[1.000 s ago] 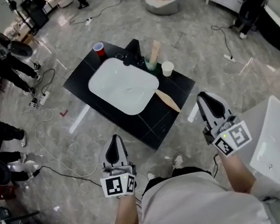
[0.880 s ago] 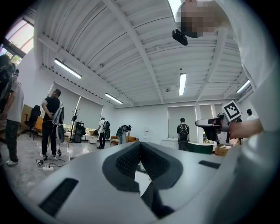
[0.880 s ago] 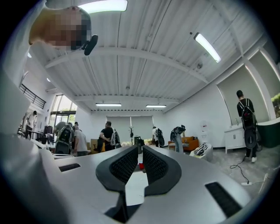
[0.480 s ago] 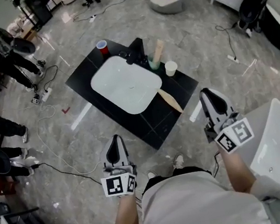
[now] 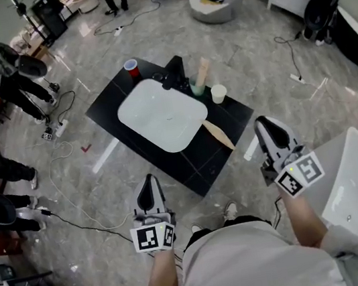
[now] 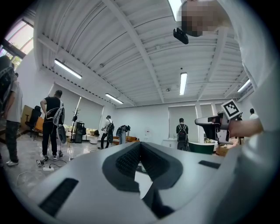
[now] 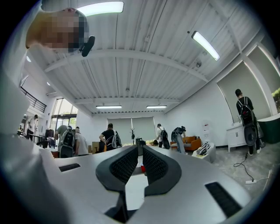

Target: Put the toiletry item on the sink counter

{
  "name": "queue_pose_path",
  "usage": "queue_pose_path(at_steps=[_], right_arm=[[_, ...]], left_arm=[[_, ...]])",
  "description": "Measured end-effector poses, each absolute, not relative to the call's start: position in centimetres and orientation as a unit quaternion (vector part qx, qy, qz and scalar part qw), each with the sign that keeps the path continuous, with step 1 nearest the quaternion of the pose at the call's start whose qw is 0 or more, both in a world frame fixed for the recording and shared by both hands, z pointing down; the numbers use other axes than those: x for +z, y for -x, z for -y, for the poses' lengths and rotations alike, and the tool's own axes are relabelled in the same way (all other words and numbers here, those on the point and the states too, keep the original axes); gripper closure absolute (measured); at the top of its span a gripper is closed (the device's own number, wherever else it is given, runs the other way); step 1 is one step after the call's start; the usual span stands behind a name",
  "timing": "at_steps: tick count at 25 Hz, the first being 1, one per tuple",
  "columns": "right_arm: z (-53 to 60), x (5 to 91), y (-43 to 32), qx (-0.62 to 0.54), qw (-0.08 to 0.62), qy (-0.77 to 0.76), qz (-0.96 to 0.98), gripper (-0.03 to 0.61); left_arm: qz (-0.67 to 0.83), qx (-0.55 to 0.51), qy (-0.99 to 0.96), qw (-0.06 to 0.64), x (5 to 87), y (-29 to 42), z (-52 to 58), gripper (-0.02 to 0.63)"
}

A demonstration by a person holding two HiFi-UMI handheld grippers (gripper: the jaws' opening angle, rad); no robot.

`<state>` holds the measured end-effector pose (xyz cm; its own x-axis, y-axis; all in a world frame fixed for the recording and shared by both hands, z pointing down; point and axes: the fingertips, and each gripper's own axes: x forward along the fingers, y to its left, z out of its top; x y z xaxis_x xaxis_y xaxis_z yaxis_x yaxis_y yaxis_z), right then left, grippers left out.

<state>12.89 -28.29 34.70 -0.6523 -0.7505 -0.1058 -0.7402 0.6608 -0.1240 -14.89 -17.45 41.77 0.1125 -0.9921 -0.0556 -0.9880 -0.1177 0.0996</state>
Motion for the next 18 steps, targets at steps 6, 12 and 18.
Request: queue_pose_path(at_steps=[6, 12, 18], right_arm=[[28.23, 34.84, -12.74, -0.035, 0.073, 0.41, -0.908, 0.52], [28.16, 34.65, -12.7, -0.031, 0.073, 0.412, -0.908, 0.52], [27.95, 34.96, -12.6, -0.029, 0.067, 0.415, -0.907, 0.52]], left_arm=[[0.662, -0.055, -0.747, 0.019, 41.9, 15.0, 17.65, 0.611], [0.661, -0.052, -0.748, 0.02, 41.88, 15.19, 17.54, 0.611], [0.661, -0.052, -0.748, 0.019, 41.82, 15.45, 17.55, 0.611]])
